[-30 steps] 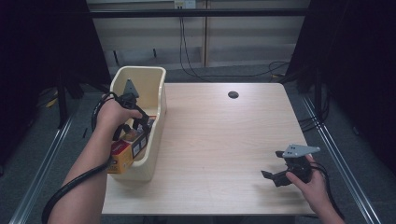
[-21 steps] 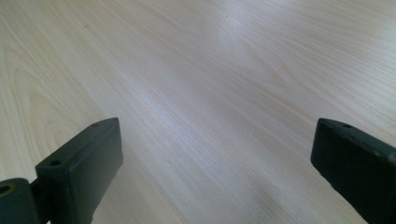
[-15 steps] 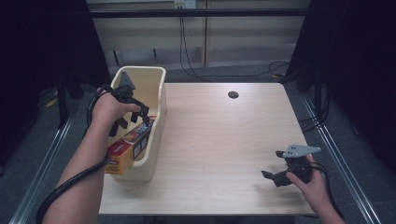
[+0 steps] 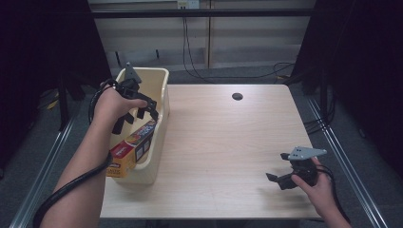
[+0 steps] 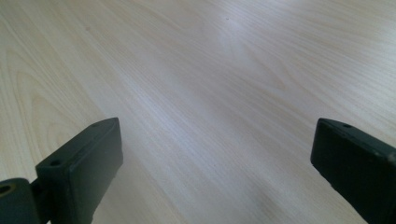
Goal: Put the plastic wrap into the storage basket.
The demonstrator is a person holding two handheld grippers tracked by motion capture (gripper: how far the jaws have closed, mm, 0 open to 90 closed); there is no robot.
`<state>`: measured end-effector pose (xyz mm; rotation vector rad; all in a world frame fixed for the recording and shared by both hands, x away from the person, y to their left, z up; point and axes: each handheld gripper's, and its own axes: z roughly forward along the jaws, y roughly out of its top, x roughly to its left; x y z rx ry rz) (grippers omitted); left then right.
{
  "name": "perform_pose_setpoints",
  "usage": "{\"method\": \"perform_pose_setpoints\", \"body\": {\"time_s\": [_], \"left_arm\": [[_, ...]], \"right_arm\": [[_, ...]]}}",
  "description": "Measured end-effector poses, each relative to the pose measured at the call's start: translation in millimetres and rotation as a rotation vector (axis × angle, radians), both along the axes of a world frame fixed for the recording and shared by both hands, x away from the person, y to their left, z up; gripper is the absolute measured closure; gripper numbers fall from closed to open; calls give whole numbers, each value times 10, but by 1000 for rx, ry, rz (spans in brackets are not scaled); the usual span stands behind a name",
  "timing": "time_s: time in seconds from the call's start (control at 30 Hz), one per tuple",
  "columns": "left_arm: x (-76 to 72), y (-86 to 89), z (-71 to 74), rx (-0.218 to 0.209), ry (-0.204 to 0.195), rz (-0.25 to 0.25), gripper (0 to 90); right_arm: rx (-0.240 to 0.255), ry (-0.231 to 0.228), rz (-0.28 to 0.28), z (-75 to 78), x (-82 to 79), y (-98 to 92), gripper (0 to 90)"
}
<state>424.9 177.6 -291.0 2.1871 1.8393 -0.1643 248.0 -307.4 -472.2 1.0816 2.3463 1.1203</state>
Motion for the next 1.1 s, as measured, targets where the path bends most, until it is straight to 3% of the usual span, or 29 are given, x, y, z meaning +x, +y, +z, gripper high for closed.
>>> {"method": "perform_pose_setpoints", "body": {"time_s": [0.23,0.5,0.7,1.1], "left_arm": [[-42,-143,103,-23,-22,-38,139],[-69,-346,119,-50,-29,-80,139],[-81,-476,106,-78,-37,-97,139],[-83,-741,2,-91,-35,-155,139]], "right_arm": [[-7,-2,2,4,1,9,20],[0,-2,3,5,-3,1,20],[-2,1,8,6,-7,7,21],[-3,-1,14,7,-2,12,21]]}}
